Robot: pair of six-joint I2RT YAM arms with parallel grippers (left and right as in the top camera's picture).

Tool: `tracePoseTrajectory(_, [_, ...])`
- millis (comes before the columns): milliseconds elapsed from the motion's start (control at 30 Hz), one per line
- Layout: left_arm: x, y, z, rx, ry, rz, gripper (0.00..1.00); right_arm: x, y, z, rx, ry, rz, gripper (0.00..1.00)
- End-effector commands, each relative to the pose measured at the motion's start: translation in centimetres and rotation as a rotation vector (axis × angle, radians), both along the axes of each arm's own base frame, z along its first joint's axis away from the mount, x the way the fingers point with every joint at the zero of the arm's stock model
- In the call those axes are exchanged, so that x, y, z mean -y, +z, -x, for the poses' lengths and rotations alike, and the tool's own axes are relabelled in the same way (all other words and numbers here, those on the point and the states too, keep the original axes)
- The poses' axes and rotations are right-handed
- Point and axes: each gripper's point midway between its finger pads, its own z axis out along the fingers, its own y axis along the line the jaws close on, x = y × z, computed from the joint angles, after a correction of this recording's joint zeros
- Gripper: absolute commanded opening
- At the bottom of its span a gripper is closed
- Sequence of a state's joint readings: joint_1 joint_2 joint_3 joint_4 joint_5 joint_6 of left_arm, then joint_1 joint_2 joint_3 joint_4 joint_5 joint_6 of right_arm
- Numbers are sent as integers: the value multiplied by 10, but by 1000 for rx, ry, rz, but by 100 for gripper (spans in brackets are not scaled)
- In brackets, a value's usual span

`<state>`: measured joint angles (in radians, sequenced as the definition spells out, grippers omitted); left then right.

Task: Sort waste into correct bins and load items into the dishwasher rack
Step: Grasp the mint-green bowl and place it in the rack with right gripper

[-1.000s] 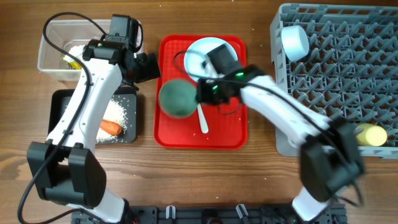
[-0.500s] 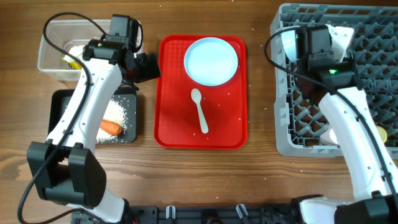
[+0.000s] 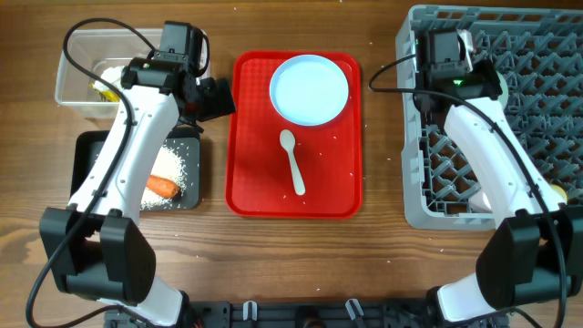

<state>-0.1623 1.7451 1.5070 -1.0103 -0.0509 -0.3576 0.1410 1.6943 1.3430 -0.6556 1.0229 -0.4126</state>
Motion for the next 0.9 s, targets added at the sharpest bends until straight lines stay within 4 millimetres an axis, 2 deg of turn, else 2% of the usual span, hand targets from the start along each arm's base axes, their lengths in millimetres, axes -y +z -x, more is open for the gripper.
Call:
tracePoseTrajectory(0, [0,-6,1,-16,2,3,100,2,3,-4,-41,12,60,4])
tracePoseTrajectory(167, [0,-6,1,-16,2,3,100,-16,1,-6,-59,61,67,4])
tracePoseTrajectory(333, [0,-6,1,-16,2,3,100,-15,-1,-2,-112,74,84,4])
tracePoseTrajectory(467, [0,-6,1,-16,2,3,100,-9,8,2,-171,67,172,4])
tracePoseTrajectory(600, [0,-6,1,-16,2,3,100,-8,8,2,-187,74,181,4])
tracePoseTrajectory(733, [0,-6,1,-16,2,3,100,-8,1,3,-261,73,236,5])
tracePoseTrajectory(867, [0,-6,1,-16,2,3,100,-18,-13,2,-321,103,257,4])
